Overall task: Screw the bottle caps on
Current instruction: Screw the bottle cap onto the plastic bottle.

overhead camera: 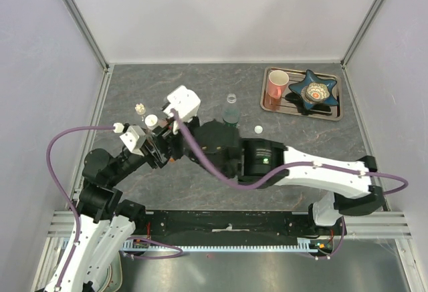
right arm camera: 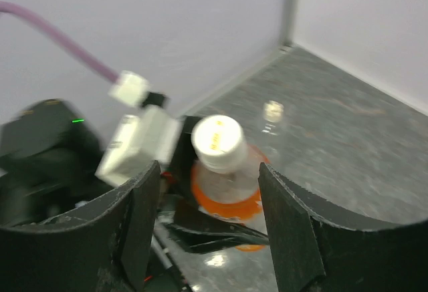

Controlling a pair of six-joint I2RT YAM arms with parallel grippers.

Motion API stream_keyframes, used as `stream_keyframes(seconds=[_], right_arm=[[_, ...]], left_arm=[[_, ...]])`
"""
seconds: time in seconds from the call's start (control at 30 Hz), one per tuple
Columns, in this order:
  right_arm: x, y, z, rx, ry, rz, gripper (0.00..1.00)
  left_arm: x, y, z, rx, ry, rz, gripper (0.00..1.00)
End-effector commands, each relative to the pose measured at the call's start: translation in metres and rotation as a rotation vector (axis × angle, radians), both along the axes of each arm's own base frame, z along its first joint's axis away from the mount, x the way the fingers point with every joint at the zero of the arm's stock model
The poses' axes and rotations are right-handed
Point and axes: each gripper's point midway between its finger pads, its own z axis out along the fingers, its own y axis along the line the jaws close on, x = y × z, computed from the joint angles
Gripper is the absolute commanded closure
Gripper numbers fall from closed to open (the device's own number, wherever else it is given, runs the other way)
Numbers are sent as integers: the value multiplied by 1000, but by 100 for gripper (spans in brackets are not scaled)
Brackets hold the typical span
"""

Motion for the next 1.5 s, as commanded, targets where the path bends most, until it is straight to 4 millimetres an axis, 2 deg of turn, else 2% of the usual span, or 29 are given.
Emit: stream_keyframes(seconds=[0.0,0.03,0.07,0.13,0.17,0.23,0.27,0.43,0.47,0.6,0.9,1.07,1.2,1.33,1.47], right_arm=[[-51,-16,56,117,-30,367,32],[-62,-20,58,110,-26,508,31],[-70,-23,58,100,-29,593,30],[-84,-34,54,60,-30,783,28],[-86,-37,53,50,-38,820,27],[-85,-46,54,32,-89,869,26],[-90,-50,54,29,-110,919,25],[-91,-49,60,42,-178,1030,26],[-101,-50,60,53,-173,1097,28],[-112,-46,60,90,-150,1215,34],[-114,-26,49,143,-118,1299,39],[-110,-16,37,130,-93,1305,41],[-97,-6,24,113,-70,1285,42],[-92,-2,19,108,-53,1294,46],[-95,-5,16,109,-37,1310,50]], left_arm=[[-18,-14,1,22,-4,-136,98],[-23,-18,1,27,-8,-173,98],[-36,-25,1,34,-12,-259,98],[-49,-33,-1,37,-7,-352,98],[-64,-38,-1,43,-11,-448,98],[-78,-43,-2,38,7,-537,98],[-91,-45,-4,43,9,-612,98],[-127,-45,-4,54,13,-818,98],[-130,-45,-4,53,18,-833,98],[-134,-45,-4,53,30,-859,98],[-136,-45,-1,49,31,-870,98],[-137,-44,0,47,30,-875,98],[-141,-44,3,49,23,-890,98],[-143,-43,5,49,21,-896,98],[-142,-43,6,49,17,-893,98]])
